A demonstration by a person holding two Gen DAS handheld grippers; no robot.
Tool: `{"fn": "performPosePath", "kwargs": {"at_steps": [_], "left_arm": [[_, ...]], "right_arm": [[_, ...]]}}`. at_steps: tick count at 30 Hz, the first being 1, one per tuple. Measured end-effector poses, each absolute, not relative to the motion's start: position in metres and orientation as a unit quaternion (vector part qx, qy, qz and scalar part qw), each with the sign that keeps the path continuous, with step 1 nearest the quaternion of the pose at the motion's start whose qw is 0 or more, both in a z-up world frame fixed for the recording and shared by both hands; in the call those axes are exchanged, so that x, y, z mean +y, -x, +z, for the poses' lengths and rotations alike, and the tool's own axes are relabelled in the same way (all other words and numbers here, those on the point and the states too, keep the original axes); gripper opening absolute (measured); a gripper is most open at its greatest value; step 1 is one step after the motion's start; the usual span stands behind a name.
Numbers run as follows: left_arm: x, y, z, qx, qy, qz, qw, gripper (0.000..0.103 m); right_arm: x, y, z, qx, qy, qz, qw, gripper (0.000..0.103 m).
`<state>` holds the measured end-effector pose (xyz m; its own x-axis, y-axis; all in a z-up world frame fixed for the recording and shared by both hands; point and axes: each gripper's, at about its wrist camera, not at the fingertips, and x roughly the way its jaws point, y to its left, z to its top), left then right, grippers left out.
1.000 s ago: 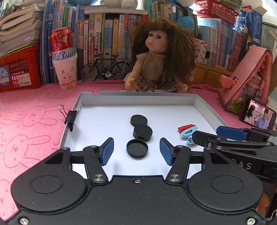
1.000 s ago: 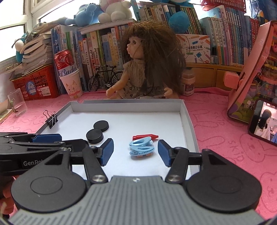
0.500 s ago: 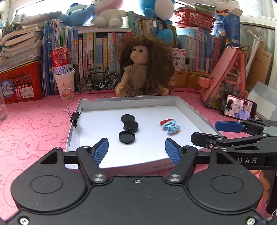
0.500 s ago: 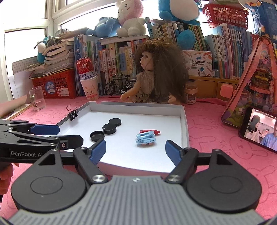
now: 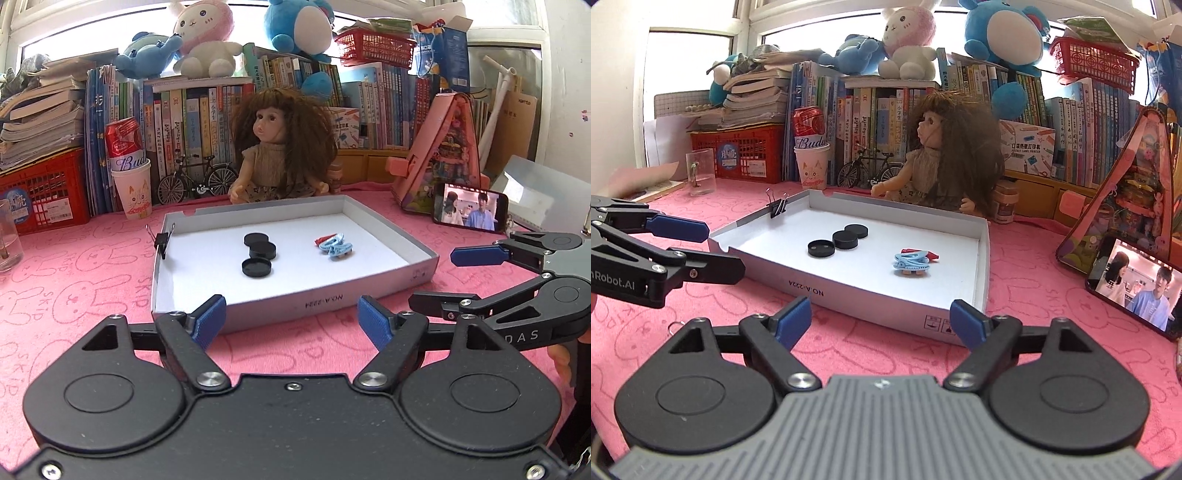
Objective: Organize rigid objects
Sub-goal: 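Move the left tool to a black binder clip while the right tool approaches a red crayon, then close the left gripper on the binder clip while the right gripper closes on the red crayon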
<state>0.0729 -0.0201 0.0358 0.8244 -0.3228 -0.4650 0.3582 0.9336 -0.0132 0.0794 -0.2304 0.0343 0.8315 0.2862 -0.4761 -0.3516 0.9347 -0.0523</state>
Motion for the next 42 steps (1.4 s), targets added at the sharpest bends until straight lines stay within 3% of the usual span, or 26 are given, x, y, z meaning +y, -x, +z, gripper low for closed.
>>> {"fn": "performPosePath", "kwargs": {"at_steps": [22,30,42], "left_arm": [[0.000,-0.019,0.003,0.287,-0.036,-0.191,0.938,0.076],[-0.011,-0.017,-0.005,0.286,-0.038,-0.193,0.938,0.059],[-0.015,-0.018,-0.008,0.277,-0.041,-0.193,0.940,0.042]], "right_arm": [[-0.245,-0.052,0.009,0.276,0.048,0.169,0.945,0.092],[-0.239,-0.055,0.006,0.292,0.066,0.177,0.938,0.092],[-0.235,-0.051,0.004,0.298,0.073,0.191,0.932,0.092]]}}
